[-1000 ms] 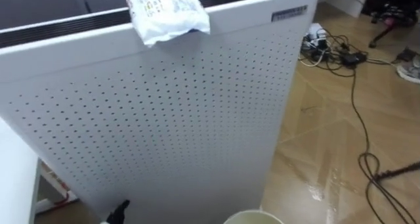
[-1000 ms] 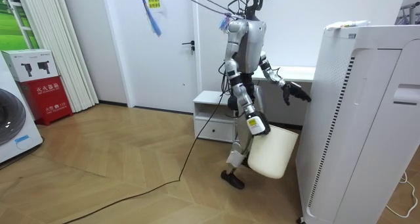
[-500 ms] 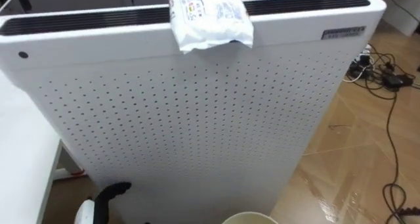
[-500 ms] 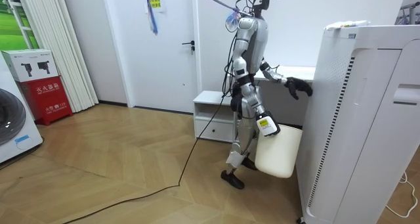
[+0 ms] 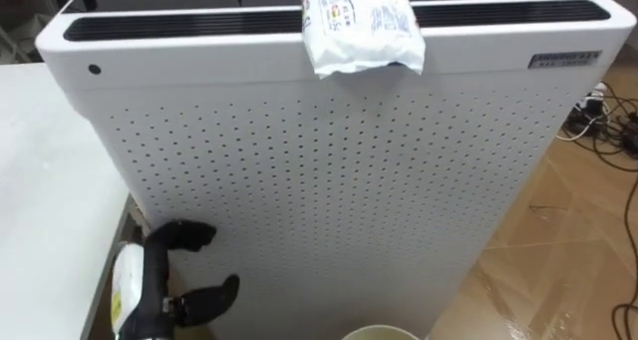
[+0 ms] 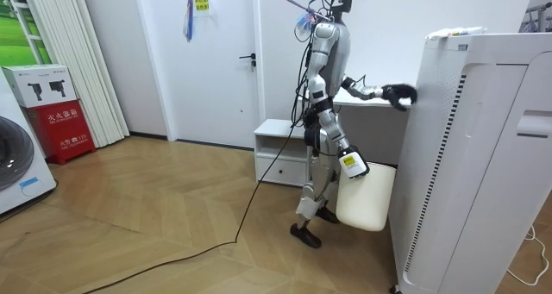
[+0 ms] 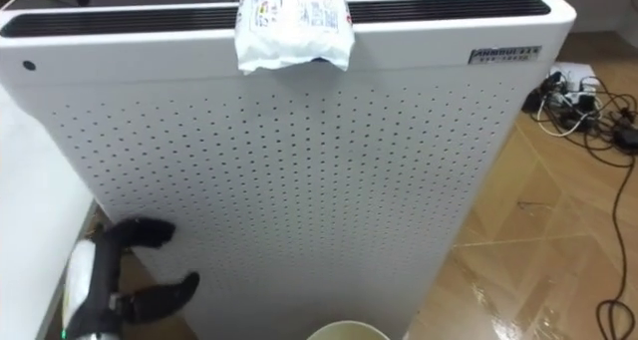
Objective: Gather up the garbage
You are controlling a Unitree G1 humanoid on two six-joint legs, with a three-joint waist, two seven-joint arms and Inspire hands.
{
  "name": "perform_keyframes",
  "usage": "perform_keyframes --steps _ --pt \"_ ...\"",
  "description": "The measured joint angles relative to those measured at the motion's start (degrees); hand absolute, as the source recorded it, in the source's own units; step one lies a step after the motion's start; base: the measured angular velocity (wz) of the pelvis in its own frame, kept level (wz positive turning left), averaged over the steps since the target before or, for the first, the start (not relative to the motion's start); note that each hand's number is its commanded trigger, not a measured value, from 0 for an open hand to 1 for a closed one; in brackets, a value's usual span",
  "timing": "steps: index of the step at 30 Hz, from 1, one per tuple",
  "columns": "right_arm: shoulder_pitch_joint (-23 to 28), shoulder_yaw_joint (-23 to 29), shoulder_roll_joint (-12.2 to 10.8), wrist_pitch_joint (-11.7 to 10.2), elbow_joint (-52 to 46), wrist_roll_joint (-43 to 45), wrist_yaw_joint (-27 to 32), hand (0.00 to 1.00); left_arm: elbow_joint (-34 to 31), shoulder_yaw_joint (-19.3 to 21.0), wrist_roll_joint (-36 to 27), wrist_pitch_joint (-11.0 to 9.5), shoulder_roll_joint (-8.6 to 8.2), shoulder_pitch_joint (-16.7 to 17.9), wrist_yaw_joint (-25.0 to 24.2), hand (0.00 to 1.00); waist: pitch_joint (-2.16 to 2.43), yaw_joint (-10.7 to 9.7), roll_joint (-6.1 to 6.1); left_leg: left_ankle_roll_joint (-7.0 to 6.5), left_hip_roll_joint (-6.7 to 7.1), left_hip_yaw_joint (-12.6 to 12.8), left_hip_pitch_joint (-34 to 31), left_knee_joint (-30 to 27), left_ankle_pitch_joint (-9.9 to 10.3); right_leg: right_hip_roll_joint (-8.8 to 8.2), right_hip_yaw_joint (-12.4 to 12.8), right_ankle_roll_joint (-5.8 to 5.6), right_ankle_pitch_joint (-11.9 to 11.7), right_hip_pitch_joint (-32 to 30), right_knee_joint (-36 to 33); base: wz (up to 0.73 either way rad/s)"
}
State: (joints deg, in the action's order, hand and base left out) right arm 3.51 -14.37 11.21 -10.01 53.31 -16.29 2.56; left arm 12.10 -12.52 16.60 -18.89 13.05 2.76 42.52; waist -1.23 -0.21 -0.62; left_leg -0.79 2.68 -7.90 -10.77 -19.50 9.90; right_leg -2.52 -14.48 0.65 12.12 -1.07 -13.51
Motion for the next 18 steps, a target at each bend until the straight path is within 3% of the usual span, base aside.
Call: perform_keyframes --steps 3,9,14,18 --pt "0.3 0.0 0.0 0.0 -0.1 0.8 0.4 1.00 -6.1 0.1 0.4 -1.7 0.70 0.2 2.5 0.00 0.04 0.4 0.09 0.01 0.08 0.2 1.1 1.3 -0.5 -0.22 0.0 0.00 0.0 0.6 0.3 -0.01" --pt "0.3 0.0 0.2 -0.6 -0.8 0.9 0.5 1.00 -14.3 0.8 1.8 -1.7 0.95 -0.2 4.9 0.00 0.22 0.2 0.36 0.04 0.12 0.2 1.6 1.8 -0.7 -0.24 -0.1 0.00 0.0 1.1 0.8 0.02" --pt "0.4 -0.4 0.2 -1.1 -0.6 0.8 0.5 1.00 -14.7 0.5 1.8 -1.6 0.46 -0.4 7.2 0.00 0.20 -1.2 0.32 0.03 0.21 0.2 1.9 1.8 -0.7 -0.31 -0.7 -0.02 0.0 1.8 1.1 0.06" --pt "0.6 -0.3 0.2 -1.1 -0.3 0.9 0.4 1.00 -14.6 0.5 1.7 -1.3 -0.93 -0.4 8.2 0.00 0.15 -2.1 0.27 0.02 0.09 1.1 2.6 1.9 -0.7 -0.21 -0.6 -0.17 -0.2 2.9 1.8 0.00"
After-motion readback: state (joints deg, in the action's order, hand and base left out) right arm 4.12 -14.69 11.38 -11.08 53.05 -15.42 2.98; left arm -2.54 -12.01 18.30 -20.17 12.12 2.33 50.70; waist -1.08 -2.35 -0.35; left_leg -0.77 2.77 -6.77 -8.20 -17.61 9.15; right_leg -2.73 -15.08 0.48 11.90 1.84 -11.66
